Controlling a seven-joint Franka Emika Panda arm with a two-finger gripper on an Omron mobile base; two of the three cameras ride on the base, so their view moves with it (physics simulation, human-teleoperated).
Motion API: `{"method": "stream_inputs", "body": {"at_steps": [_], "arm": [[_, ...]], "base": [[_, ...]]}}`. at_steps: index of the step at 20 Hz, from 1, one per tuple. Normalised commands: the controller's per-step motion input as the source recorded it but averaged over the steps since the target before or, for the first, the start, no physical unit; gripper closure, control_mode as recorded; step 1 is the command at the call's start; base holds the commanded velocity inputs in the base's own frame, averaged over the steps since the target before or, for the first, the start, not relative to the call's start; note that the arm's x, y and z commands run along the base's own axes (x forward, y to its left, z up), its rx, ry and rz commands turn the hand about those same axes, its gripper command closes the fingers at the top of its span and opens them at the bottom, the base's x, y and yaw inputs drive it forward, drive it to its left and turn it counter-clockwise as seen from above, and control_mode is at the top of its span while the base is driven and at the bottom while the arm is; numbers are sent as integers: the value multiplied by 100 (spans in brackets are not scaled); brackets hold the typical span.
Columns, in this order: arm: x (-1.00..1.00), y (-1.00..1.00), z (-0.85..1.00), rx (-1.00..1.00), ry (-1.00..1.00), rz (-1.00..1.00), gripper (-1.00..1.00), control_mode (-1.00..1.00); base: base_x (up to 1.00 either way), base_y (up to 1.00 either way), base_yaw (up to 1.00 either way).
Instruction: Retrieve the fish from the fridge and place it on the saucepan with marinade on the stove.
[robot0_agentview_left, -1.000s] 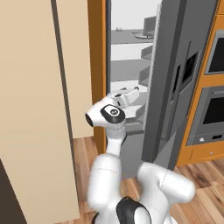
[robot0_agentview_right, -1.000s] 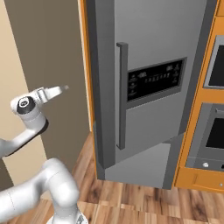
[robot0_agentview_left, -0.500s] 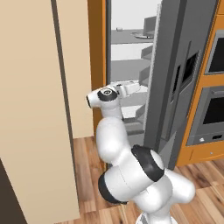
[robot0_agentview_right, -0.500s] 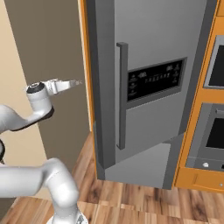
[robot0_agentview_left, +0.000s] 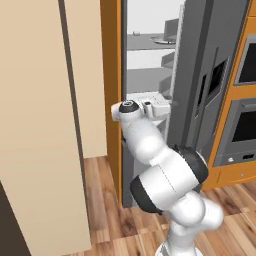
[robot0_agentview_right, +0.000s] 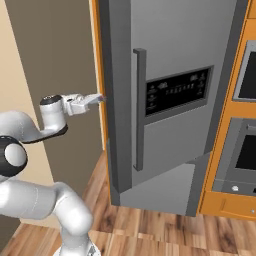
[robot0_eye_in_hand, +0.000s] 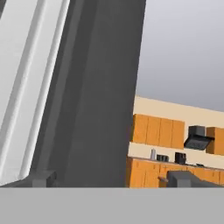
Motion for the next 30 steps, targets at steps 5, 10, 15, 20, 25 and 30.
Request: {"method": "stream_inputs", "body": {"at_steps": [5,10,15,20,25,30], "arm": [[-100,-66,0,1,-22,-10,-100,-100],[-100,-63,0,2,-9,-3,-100,-100],[-95,-37,0,0,-1,0,-100,-100],[-4,78,0,-11,0,15,-100,-100],[66,49,0,-2,-6,43,-100,-100],[100,10,-2,5,0,27,-100,-100]], "base": [[0,0,0],[0,0,0],[0,0,0],[0,0,0],[0,0,0],[0,0,0]]}}
